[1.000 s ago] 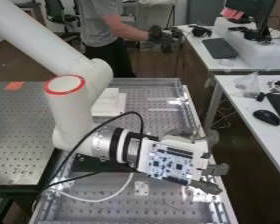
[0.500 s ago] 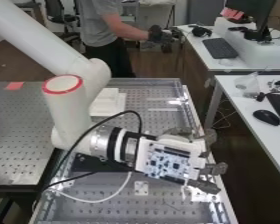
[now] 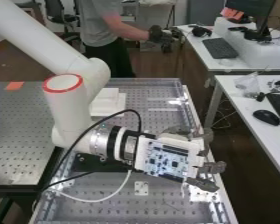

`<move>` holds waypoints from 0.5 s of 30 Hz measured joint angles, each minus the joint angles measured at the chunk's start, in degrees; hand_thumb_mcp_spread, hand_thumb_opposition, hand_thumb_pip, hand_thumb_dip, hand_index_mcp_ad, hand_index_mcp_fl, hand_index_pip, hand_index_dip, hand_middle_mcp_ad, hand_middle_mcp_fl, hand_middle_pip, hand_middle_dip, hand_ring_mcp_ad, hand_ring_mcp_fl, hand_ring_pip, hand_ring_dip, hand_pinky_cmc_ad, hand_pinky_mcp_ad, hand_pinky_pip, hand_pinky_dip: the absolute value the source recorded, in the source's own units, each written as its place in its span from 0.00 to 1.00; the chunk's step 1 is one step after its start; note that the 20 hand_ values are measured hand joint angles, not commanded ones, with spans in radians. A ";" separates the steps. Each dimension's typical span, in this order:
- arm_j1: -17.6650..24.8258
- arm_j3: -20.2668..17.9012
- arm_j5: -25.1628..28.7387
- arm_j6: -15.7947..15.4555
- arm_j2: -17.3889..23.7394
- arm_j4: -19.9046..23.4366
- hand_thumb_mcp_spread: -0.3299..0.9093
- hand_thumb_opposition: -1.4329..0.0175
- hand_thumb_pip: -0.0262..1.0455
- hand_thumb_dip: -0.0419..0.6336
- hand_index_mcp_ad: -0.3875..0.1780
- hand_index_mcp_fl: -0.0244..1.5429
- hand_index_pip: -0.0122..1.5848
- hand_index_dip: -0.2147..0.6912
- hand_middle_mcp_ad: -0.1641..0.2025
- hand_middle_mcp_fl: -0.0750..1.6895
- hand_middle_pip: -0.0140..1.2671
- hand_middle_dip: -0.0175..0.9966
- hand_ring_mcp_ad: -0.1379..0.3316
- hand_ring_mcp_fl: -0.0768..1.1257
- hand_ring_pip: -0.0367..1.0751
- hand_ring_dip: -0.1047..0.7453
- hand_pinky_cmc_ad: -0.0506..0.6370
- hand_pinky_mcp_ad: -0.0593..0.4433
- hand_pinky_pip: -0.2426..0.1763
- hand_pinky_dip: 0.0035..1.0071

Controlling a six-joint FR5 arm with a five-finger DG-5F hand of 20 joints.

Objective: Grab the chopstick and place it in the clear container

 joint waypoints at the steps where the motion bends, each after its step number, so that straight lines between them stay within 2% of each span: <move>1: 0.01 -0.01 0.04 0.03 0.02 -0.01 0.73 0.36 0.42 0.61 0.18 0.55 0.33 0.62 0.53 0.65 0.12 0.79 0.41 0.40 0.14 0.63 0.68 0.77 0.55 0.14; 3: 0.04 -0.05 0.17 0.08 0.03 -0.01 0.73 0.36 0.42 0.61 0.17 0.55 0.34 0.62 0.53 0.65 0.12 0.79 0.41 0.40 0.14 0.63 0.68 0.77 0.55 0.14; 7: 0.32 -0.31 0.53 0.17 0.05 0.19 0.76 0.35 0.41 0.61 0.17 0.61 0.43 0.62 0.54 0.65 0.12 0.79 0.41 0.39 0.14 0.63 0.67 0.77 0.55 0.14; 15: 0.38 -0.36 0.88 0.17 0.07 0.30 0.77 0.31 0.41 0.61 0.17 0.61 0.45 0.64 0.54 0.65 0.12 0.79 0.41 0.39 0.14 0.63 0.67 0.77 0.55 0.14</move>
